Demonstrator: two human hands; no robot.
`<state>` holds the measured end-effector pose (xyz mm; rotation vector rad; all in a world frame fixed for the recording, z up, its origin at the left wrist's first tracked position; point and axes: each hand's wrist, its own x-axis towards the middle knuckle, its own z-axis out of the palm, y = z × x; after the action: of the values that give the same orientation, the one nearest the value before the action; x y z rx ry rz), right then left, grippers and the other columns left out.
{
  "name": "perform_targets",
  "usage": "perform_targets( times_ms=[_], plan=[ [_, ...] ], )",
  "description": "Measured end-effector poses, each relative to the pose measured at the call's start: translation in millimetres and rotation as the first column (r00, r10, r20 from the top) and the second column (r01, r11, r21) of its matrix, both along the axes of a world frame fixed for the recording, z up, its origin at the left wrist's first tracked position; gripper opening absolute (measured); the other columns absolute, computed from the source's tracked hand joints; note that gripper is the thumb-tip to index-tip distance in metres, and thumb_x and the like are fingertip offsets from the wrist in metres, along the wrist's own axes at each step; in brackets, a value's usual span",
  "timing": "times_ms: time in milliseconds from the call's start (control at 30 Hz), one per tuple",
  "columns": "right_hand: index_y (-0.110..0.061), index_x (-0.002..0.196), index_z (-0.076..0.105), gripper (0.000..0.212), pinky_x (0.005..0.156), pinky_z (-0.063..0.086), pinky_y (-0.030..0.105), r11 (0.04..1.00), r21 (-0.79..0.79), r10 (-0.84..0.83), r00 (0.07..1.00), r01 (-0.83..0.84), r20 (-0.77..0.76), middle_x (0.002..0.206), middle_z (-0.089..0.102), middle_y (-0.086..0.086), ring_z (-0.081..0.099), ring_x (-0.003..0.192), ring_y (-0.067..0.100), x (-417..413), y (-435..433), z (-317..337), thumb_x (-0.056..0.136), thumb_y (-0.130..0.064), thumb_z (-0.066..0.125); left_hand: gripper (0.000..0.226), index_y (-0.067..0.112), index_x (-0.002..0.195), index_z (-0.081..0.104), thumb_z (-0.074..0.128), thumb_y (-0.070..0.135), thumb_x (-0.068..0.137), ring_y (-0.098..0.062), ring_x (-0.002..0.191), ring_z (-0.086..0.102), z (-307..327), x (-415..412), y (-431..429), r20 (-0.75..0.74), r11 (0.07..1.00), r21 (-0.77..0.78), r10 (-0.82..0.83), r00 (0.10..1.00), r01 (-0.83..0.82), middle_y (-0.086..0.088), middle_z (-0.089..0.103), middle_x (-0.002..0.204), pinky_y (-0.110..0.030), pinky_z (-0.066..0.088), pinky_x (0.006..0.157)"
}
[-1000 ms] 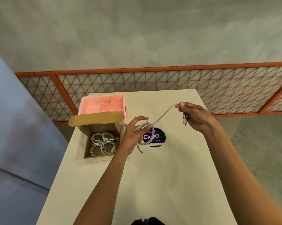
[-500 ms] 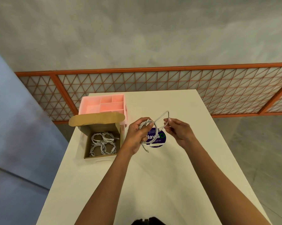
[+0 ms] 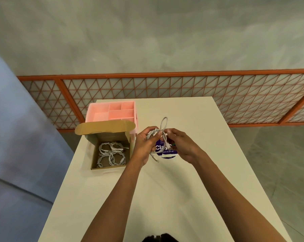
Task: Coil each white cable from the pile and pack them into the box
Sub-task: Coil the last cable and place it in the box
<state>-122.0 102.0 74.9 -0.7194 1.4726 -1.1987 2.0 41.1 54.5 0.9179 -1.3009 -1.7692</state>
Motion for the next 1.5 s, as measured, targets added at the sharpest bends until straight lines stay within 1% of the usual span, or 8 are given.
perform_targets(
  times_ms=[200,333,433,600,733,1067,1267,1500],
  plan=[
    [-0.008,0.111,0.061,0.028,0.073,0.052,0.03,0.997,0.0,0.075,0.97,-0.077,-0.232,0.099,0.065,0.027,0.062,0.077,0.026,-0.4,5.5,14.6,0.084,-0.009,0.07,0.023,0.006,0.11,0.06,0.065,0.008,0.087,-0.002,0.042,0.052,-2.4,-1.3,-4.2,0.013,0.999,-0.011,0.032,0.999,-0.032,0.003,0.061,0.072,-0.013,0.032,0.037],
    [-0.003,0.103,0.061,0.03,0.059,0.049,0.016,0.997,0.08,0.042,0.832,0.002,-0.553,0.086,0.068,0.01,0.061,0.061,0.012,3.0,-1.0,25.0,0.077,-0.008,0.076,0.026,0.004,0.111,0.061,0.066,0.009,0.087,-0.001,0.044,0.054,-6.4,-4.9,-5.4,0.03,0.996,-0.01,0.087,0.996,-0.087,-0.002,0.06,0.081,-0.011,0.036,0.038],
    [-0.002,0.101,0.062,0.03,0.073,0.053,0.027,0.991,0.133,0.084,0.784,-0.003,-0.615,0.096,0.067,0.011,0.064,0.079,0.02,2.0,-3.7,30.4,0.077,-0.012,0.077,0.02,0.007,0.105,0.063,0.068,0.011,0.085,-0.002,0.049,0.053,-10.3,-7.5,-7.1,0.042,0.993,-0.056,0.111,0.993,-0.109,-0.002,0.061,0.082,-0.01,0.037,0.04],
    [-0.001,0.107,0.061,0.042,0.077,0.051,0.032,0.974,0.227,0.133,0.738,0.028,-0.662,0.101,0.062,0.009,0.062,0.098,0.024,0.0,0.0,42.2,0.074,-0.02,0.08,0.015,0.015,0.099,0.065,0.07,0.018,0.085,-0.007,0.063,0.051,-16.9,-13.8,-7.4,0.097,0.981,-0.105,0.172,0.98,-0.162,-0.003,0.064,0.088,-0.01,0.037,0.042],
    [-0.005,0.094,0.071,0.015,0.063,0.045,0.025,0.969,0.221,0.225,0.753,-0.108,-0.618,0.091,0.067,0.011,0.062,0.093,0.025,-1.5,4.5,48.6,0.082,-0.013,0.072,0.014,0.018,0.096,0.065,0.072,0.02,0.084,-0.006,0.061,0.047,-21.9,-12.4,-13.2,0.077,0.976,-0.1,0.202,0.976,-0.194,0.005,0.059,0.078,-0.014,0.035,0.046],
    [-0.023,0.101,0.067,0.017,0.083,0.051,0.032,0.914,0.177,0.382,0.624,-0.365,-0.682,0.108,0.054,0.004,0.051,0.106,0.021,-10.1,14.5,54.9,0.092,-0.012,0.057,0.015,0.011,0.095,0.062,0.071,0.015,0.084,-0.008,0.061,0.045,-21.8,-14.0,-19.2,0.048,0.947,-0.112,0.307,0.95,-0.301,0.0,0.057,0.08,-0.019,0.035,0.049],
    [-0.022,0.099,0.067,0.014,0.063,0.038,0.016,0.877,0.225,0.444,0.54,-0.424,-0.715,0.09,0.049,-0.009,0.047,0.087,0.009,-21.8,20.6,66.9,0.094,-0.015,0.056,0.011,0.023,0.086,0.062,0.071,0.018,0.084,-0.005,0.064,0.047,-22.3,-13.2,-21.4,0.046,0.932,-0.044,0.361,0.931,-0.359,0.004,0.06,0.082,-0.017,0.035,0.053],
    [-0.019,0.1,0.068,0.015,0.067,0.038,0.016,0.833,0.236,0.5,0.5,-0.5,-0.707,0.1,0.055,-0.003,0.048,0.084,0.005,-34.7,27.0,76.8,0.093,-0.013,0.056,0.011,0.018,0.091,0.061,0.07,0.02,0.085,0.001,0.058,0.049,-16.9,-12.2,-20.6,0.064,0.939,0.01,0.343,0.937,-0.344,0.007,0.059,0.077,-0.016,0.035,0.049]
  ],
)
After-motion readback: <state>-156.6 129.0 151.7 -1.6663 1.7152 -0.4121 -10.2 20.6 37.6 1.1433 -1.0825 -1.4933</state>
